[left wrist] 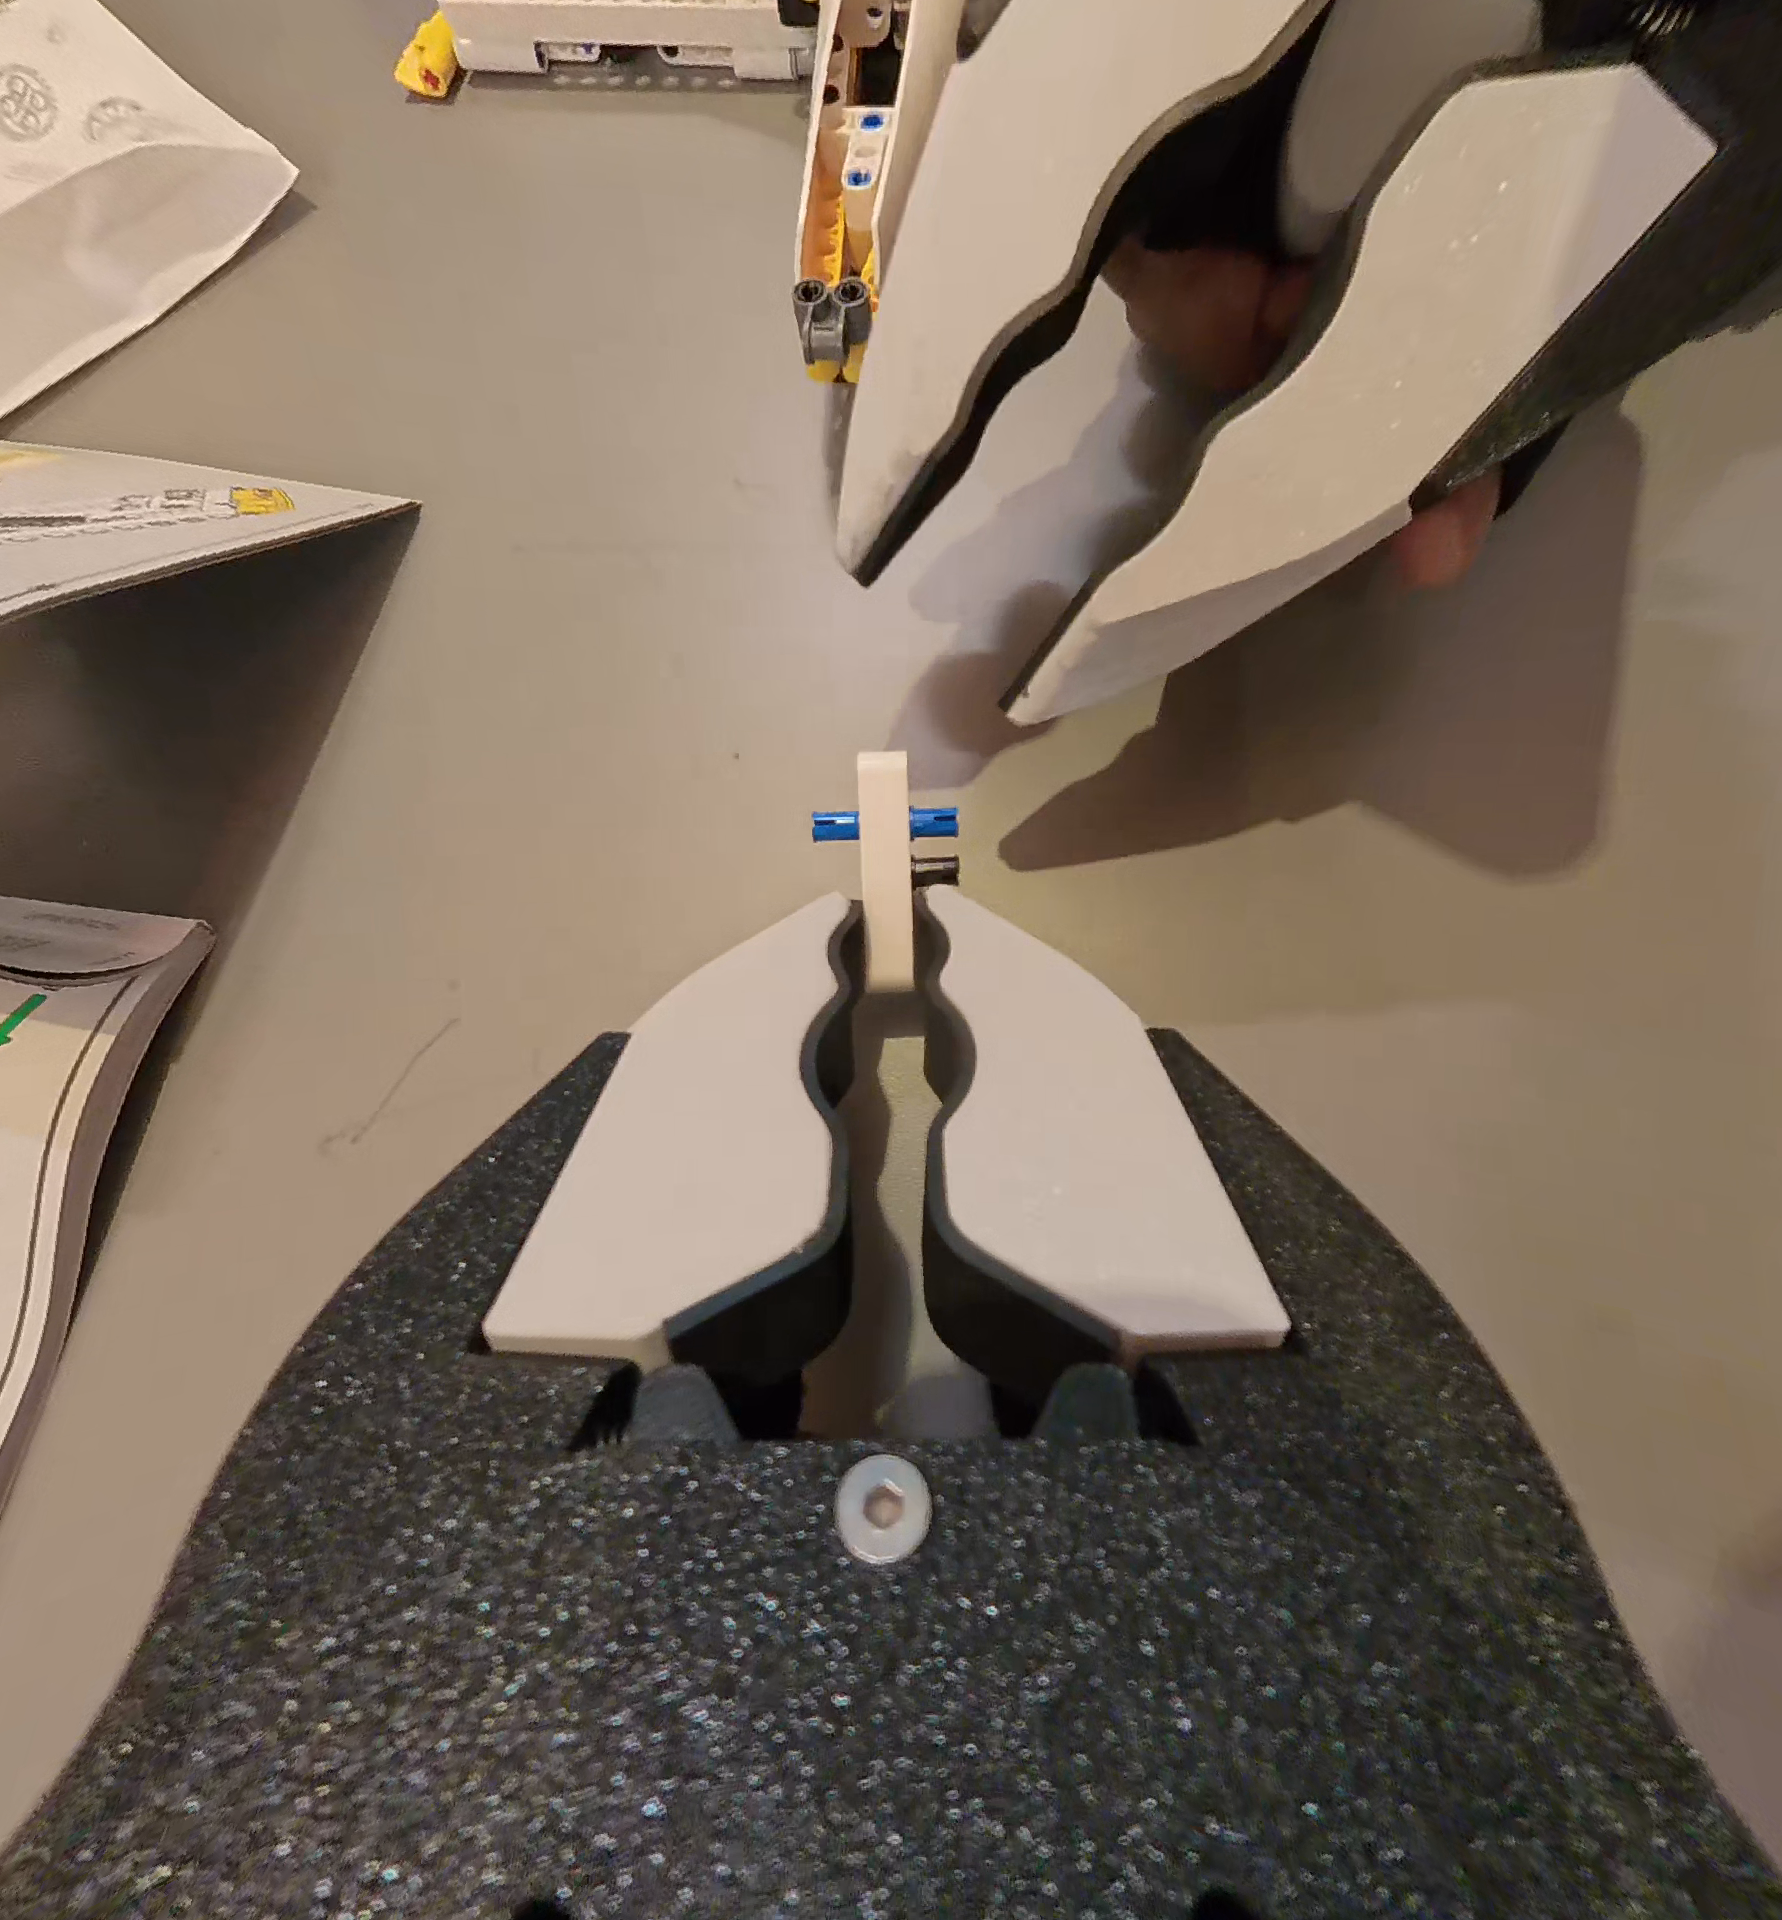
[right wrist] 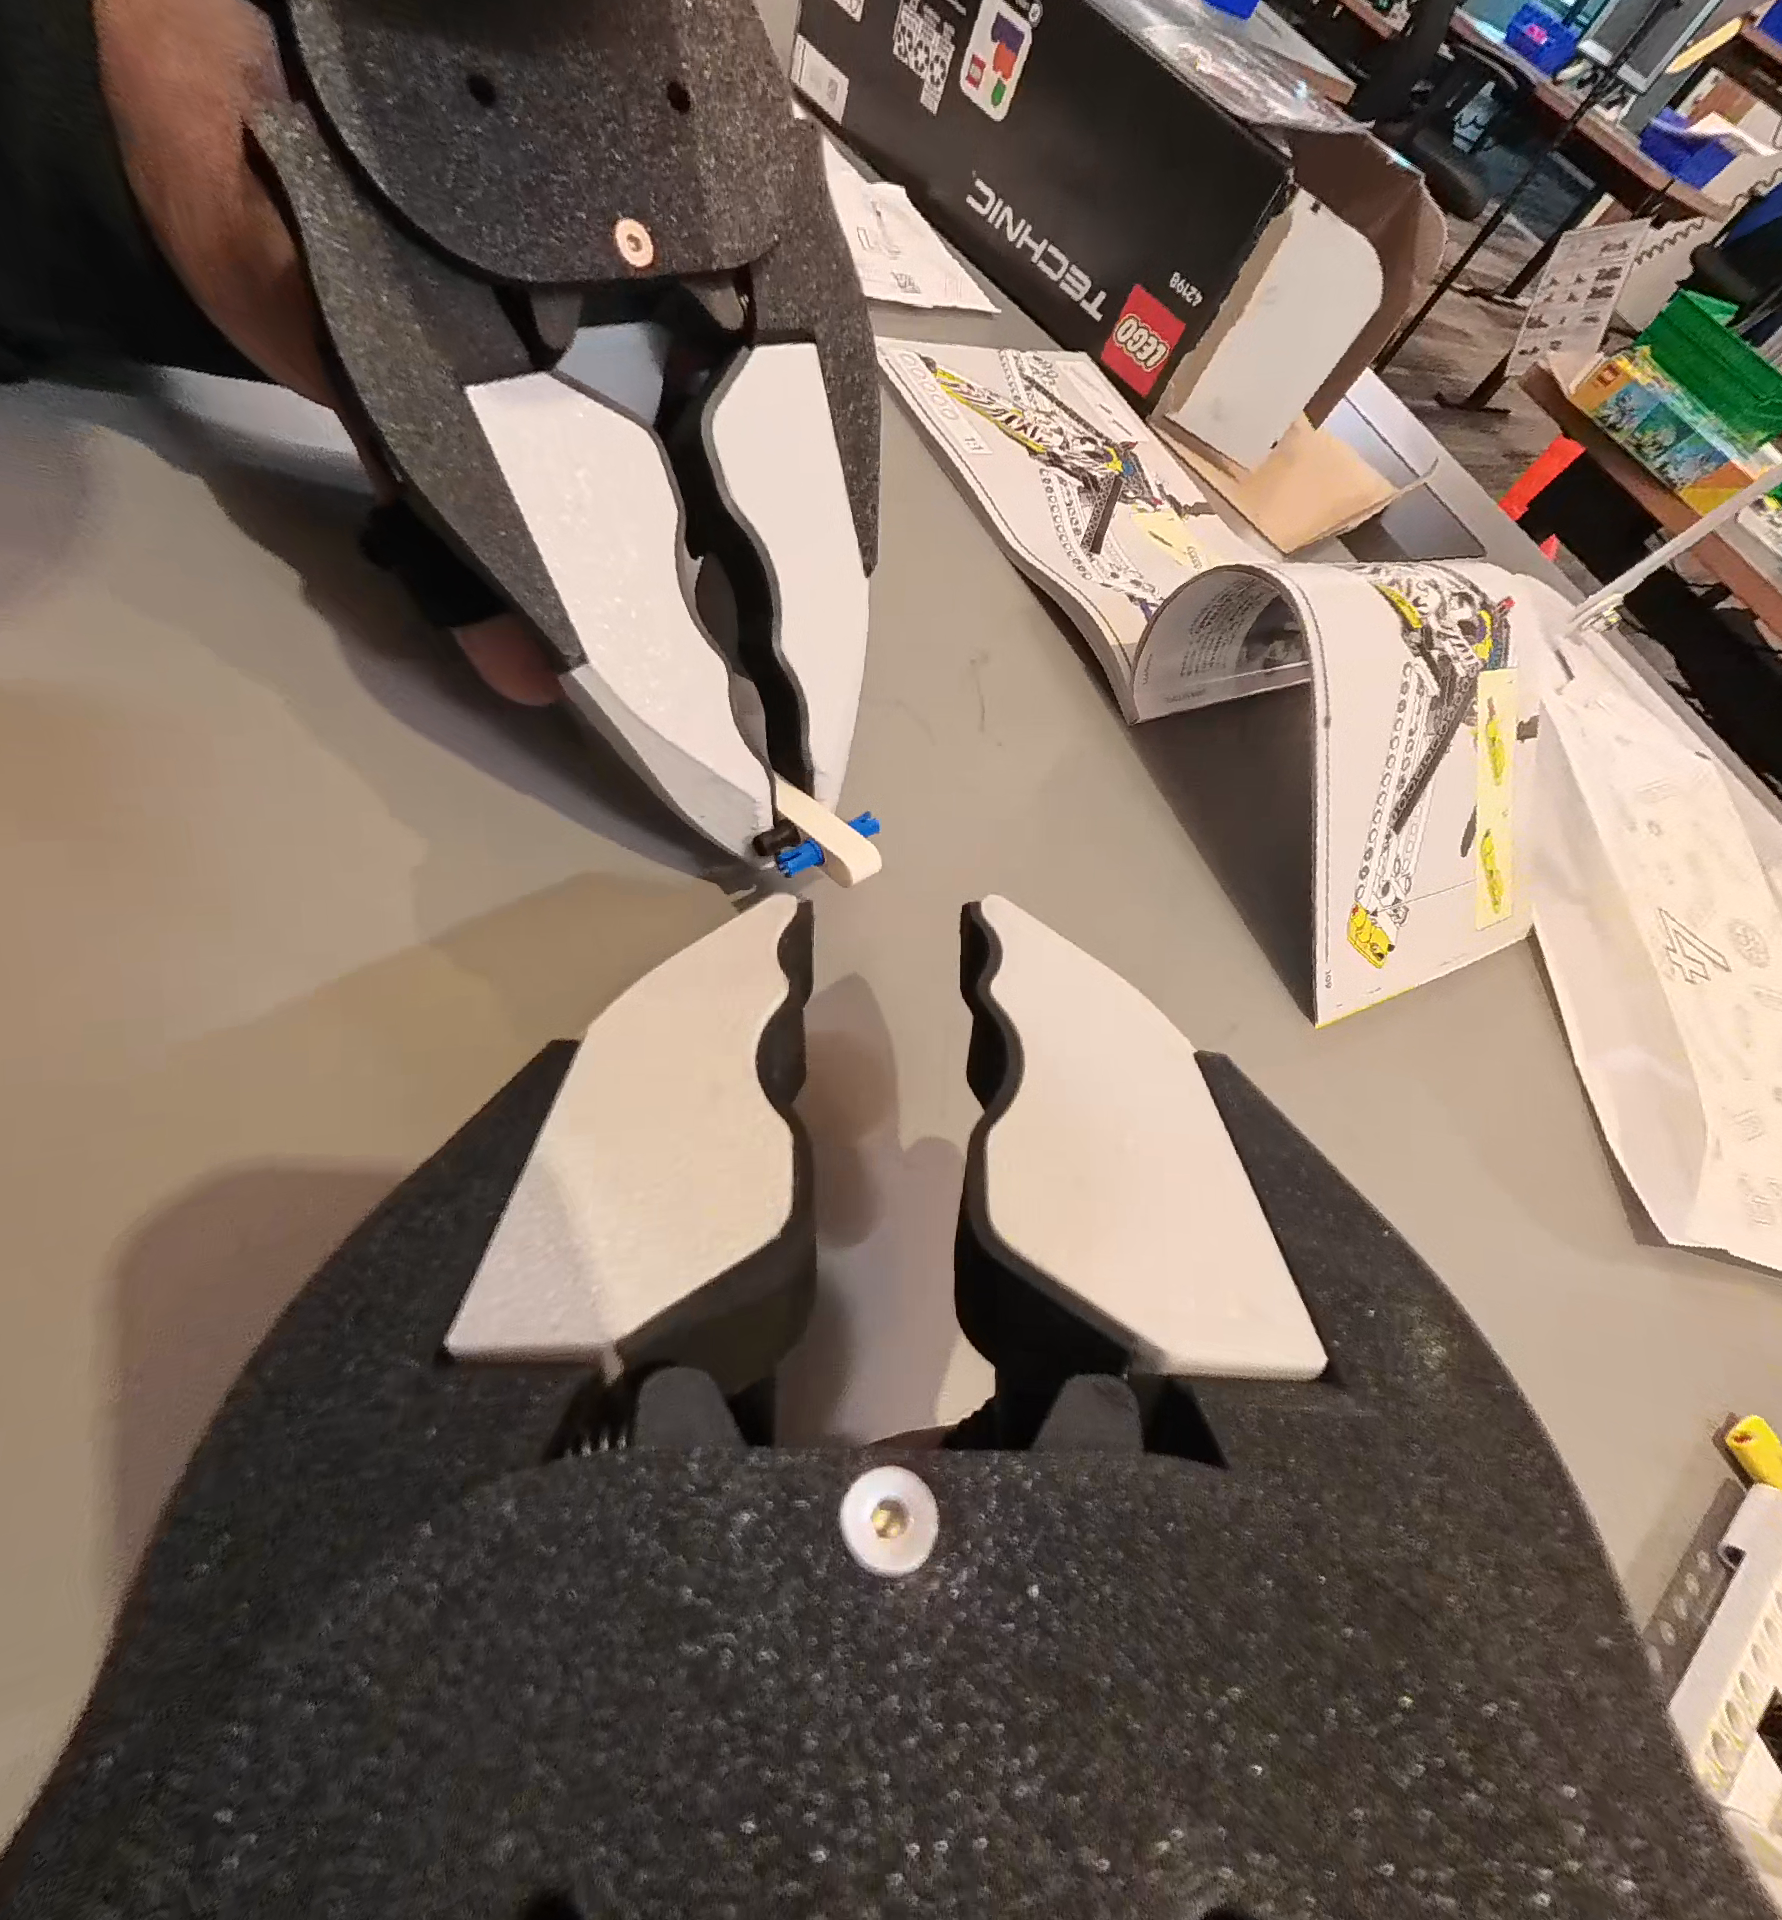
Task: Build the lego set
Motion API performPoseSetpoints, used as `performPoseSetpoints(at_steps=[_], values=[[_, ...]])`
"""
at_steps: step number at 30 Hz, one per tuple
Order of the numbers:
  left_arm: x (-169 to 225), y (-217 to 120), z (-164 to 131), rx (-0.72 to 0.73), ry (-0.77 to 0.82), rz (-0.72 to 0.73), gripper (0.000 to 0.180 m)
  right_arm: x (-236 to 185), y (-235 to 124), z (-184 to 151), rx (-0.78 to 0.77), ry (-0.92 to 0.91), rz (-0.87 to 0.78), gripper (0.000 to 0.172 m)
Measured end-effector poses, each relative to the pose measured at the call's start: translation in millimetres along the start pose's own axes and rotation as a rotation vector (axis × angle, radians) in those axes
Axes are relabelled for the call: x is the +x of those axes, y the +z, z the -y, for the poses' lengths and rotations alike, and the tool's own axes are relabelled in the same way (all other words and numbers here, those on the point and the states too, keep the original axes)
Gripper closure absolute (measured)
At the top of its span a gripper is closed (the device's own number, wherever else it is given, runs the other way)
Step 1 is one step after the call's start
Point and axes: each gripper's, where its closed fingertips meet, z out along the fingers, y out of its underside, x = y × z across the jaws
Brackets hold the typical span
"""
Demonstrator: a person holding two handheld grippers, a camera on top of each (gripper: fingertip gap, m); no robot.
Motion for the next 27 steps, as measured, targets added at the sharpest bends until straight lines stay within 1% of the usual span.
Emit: performPoseSetpoints(at_steps=[15, 17, 22, 25, 27], values=[[-1, -2, 1, 0.013, -0.022, -0.009, 0.173, 0, 1, -2, -0.016, 0.000, 0.003, 0.145], [-6, -5, 4, 0.043, -0.083, -0.016, 0.173, 0, 1, -2, -0.016, 0.001, 0.003, 0.145], [-31, -26, 10, 0.190, -0.401, -0.083, 0.173, -1, 1, -2, -0.018, 0.001, 0.005, 0.145], [-38, -34, 11, 0.249, -0.474, -0.117, 0.173, -1, 1, -2, -0.018, -0.003, 0.006, 0.145], [-39, -35, 11, 0.256, -0.491, -0.123, 0.173, -2, 1, -3, -0.018, -0.005, 0.007, 0.145]])
